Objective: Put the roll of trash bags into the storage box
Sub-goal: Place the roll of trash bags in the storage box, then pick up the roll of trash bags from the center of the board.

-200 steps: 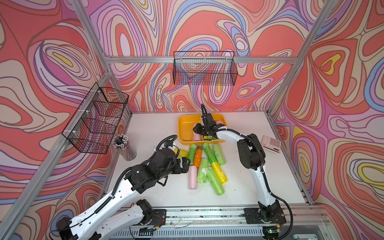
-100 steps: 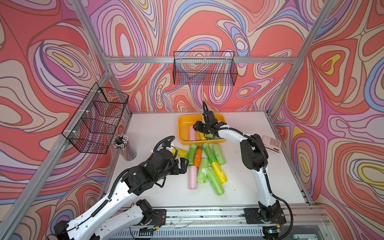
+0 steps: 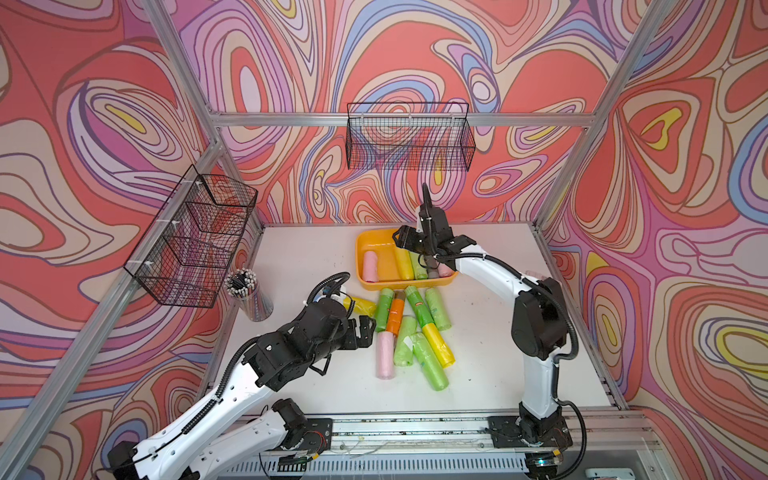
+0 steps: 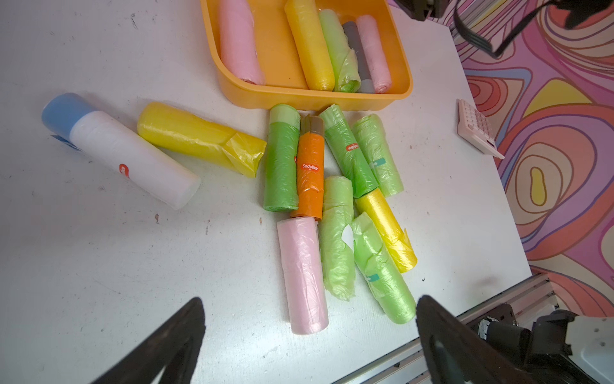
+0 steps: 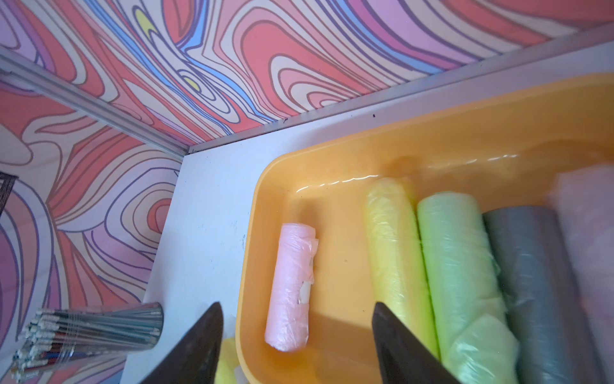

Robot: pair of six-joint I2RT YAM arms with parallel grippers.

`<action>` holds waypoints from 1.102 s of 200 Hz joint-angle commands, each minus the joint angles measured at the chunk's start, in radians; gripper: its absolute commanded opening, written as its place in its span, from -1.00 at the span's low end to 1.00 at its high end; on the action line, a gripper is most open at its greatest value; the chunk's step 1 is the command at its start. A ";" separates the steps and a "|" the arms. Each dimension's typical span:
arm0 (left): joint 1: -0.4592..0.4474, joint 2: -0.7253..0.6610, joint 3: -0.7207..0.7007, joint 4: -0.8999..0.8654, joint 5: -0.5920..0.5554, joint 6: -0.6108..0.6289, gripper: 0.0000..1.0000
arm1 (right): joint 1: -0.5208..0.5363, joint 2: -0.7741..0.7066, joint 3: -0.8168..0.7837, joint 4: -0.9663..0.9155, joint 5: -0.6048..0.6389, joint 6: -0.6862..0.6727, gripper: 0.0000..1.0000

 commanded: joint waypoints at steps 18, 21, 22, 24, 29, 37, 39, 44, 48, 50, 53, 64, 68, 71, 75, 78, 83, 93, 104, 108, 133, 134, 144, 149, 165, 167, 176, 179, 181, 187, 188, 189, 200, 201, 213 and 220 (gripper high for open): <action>-0.002 -0.036 -0.018 -0.063 -0.072 -0.031 1.00 | 0.000 -0.197 -0.146 -0.051 0.078 -0.044 0.97; -0.001 -0.039 -0.018 -0.067 -0.081 -0.036 1.00 | 0.001 -0.218 -0.164 -0.055 0.086 -0.047 0.96; -0.002 -0.040 -0.018 -0.069 -0.083 -0.037 1.00 | 0.000 -0.228 -0.170 -0.056 0.088 -0.048 0.96; -0.002 -0.042 -0.019 -0.072 -0.087 -0.039 1.00 | 0.001 -0.242 -0.182 -0.056 0.091 -0.049 0.97; -0.001 -0.045 -0.019 -0.078 -0.102 -0.046 1.00 | 0.000 -0.268 -0.209 -0.060 0.106 -0.051 0.96; -0.001 -0.051 -0.020 -0.091 -0.127 -0.059 1.00 | 0.000 -0.310 -0.254 -0.064 0.136 -0.056 0.96; -0.002 -0.052 -0.020 -0.093 -0.134 -0.062 1.00 | 0.000 -0.318 -0.265 -0.063 0.144 -0.057 0.96; -0.002 -0.056 -0.023 -0.098 -0.153 -0.067 1.00 | 0.000 -0.348 -0.299 -0.058 0.161 -0.062 0.96; -0.001 -0.059 -0.026 -0.102 -0.167 -0.072 1.00 | 0.000 -0.370 -0.323 -0.054 0.169 -0.062 0.96; -0.002 -0.060 -0.026 -0.105 -0.174 -0.074 1.00 | 0.000 -0.380 -0.335 -0.051 0.174 -0.062 0.96; -0.002 -0.059 -0.025 -0.108 -0.187 -0.079 1.00 | 0.000 -0.396 -0.359 -0.046 0.180 -0.063 0.96; -0.003 -0.051 -0.009 -0.134 -0.242 -0.098 1.00 | 0.000 -0.450 -0.424 -0.033 0.200 -0.073 0.96; -0.002 -0.043 0.002 -0.149 -0.264 -0.105 1.00 | 0.000 -0.467 -0.442 -0.031 0.201 -0.076 0.97; -0.001 -0.036 0.012 -0.158 -0.279 -0.109 1.00 | -0.001 -0.480 -0.456 -0.029 0.201 -0.079 0.97; -0.001 -0.028 0.024 -0.172 -0.299 -0.112 1.00 | 0.000 -0.495 -0.473 -0.029 0.201 -0.083 0.96; 0.000 -0.021 0.034 -0.182 -0.315 -0.114 1.00 | 0.000 -0.507 -0.485 -0.028 0.198 -0.085 0.97; 0.000 -0.011 0.049 -0.202 -0.339 -0.122 1.00 | 0.001 -0.526 -0.503 -0.028 0.193 -0.092 0.96; 0.006 0.004 0.068 -0.229 -0.371 -0.127 1.00 | 0.000 -0.559 -0.539 -0.027 0.175 -0.105 0.96; 0.025 0.010 0.071 -0.223 -0.368 -0.112 1.00 | 0.000 -0.592 -0.574 -0.021 0.157 -0.121 0.96; 0.036 0.011 0.068 -0.216 -0.362 -0.105 1.00 | 0.000 -0.603 -0.586 -0.019 0.156 -0.128 0.96; 0.155 0.014 0.025 -0.160 -0.257 -0.077 1.00 | 0.001 -0.651 -0.631 -0.038 0.162 -0.162 0.96; 0.161 0.014 0.023 -0.158 -0.252 -0.076 1.00 | 0.000 -0.652 -0.632 -0.040 0.163 -0.164 0.96; 0.208 0.014 -0.005 -0.126 -0.210 -0.070 1.00 | 0.001 -0.666 -0.641 -0.058 0.166 -0.173 0.96; 0.228 0.016 -0.020 -0.108 -0.190 -0.067 1.00 | -0.001 -0.674 -0.646 -0.068 0.165 -0.177 0.96; 0.289 0.030 -0.059 -0.063 -0.139 -0.058 1.00 | 0.000 -0.701 -0.669 -0.089 0.163 -0.195 0.96; 0.297 0.033 -0.064 -0.059 -0.131 -0.057 1.00 | 0.001 -0.705 -0.670 -0.090 0.162 -0.197 0.96; 0.340 0.048 -0.085 -0.033 -0.092 -0.055 1.00 | -0.001 -0.722 -0.686 -0.099 0.158 -0.203 0.96; 0.353 0.053 -0.093 -0.024 -0.076 -0.052 1.00 | 0.001 -0.727 -0.689 -0.098 0.157 -0.205 0.96; 0.364 0.057 -0.098 -0.017 -0.065 -0.051 1.00 | 0.000 -0.731 -0.691 -0.100 0.155 -0.205 0.96; 0.396 0.070 -0.113 0.000 -0.032 -0.047 1.00 | 0.000 -0.742 -0.700 -0.102 0.154 -0.209 0.96; 0.401 0.073 -0.115 0.003 -0.026 -0.047 1.00 | 0.001 -0.743 -0.702 -0.103 0.155 -0.210 0.96; 0.407 0.075 -0.117 0.006 -0.021 -0.047 1.00 | 0.001 -0.745 -0.704 -0.103 0.157 -0.209 0.96; 0.452 0.095 -0.148 0.049 0.024 -0.048 1.00 | -0.001 -0.760 -0.715 -0.107 0.167 -0.207 0.96; 0.456 0.097 -0.150 0.054 0.028 -0.048 1.00 | -0.001 -0.761 -0.716 -0.107 0.168 -0.207 0.96; 0.497 0.116 -0.184 0.108 0.077 -0.052 1.00 | 0.000 -0.766 -0.719 -0.112 0.170 -0.210 0.96; 0.522 0.128 -0.197 0.137 0.104 -0.054 1.00 | 0.000 -0.766 -0.717 -0.114 0.166 -0.217 0.96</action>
